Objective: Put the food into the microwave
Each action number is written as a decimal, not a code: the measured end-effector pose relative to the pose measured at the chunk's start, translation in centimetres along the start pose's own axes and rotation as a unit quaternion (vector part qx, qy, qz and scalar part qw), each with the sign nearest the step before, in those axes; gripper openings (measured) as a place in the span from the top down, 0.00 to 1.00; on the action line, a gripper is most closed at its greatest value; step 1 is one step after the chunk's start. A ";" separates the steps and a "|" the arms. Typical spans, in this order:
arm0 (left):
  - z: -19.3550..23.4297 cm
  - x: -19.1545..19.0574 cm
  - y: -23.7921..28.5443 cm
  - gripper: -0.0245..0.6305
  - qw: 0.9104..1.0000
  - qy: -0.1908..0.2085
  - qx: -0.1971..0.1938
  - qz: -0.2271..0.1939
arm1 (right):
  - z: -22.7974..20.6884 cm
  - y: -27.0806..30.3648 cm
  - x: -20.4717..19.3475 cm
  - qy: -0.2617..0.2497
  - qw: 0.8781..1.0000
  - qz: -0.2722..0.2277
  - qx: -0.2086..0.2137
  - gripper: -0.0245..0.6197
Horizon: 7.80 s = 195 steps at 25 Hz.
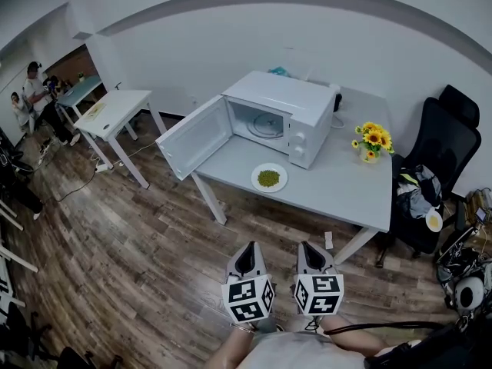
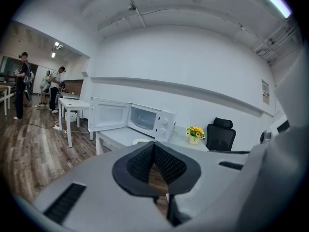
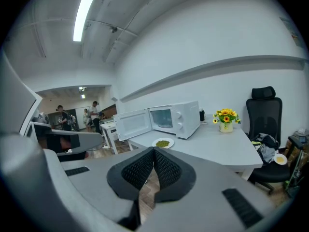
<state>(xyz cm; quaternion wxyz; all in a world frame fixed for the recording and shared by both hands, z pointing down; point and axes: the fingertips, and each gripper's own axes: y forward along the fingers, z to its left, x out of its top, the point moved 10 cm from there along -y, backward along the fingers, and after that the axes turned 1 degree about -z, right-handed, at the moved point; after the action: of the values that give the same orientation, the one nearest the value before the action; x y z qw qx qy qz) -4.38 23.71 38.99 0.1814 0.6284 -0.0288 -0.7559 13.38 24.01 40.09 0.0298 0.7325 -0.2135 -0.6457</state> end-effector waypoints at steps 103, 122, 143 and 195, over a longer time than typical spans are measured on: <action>13.9 10.4 37.0 0.96 0.993 -0.004 -0.082 0.082 | -1.7 37.4 11.9 0.019 0.998 0.029 -0.054 0.94; 12.8 4.5 38.4 0.85 0.982 -0.024 -0.088 0.168 | -5.9 37.3 6.9 0.069 0.991 0.078 -0.079 0.90; 14.4 -2.6 40.0 0.85 0.969 -0.035 -0.064 0.234 | -9.2 38.1 -0.9 0.110 0.975 0.139 -0.132 0.90; 15.1 -0.9 40.8 0.85 0.974 -0.082 -0.044 0.208 | -7.9 39.8 1.2 0.102 0.977 0.132 -0.133 0.90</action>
<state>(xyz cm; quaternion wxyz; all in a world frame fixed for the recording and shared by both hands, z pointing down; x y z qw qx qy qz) -8.99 -16.85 54.10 0.3592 0.5356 -0.1405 -0.7512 10.12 -14.34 52.93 0.2338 0.7495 -0.2160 -0.5804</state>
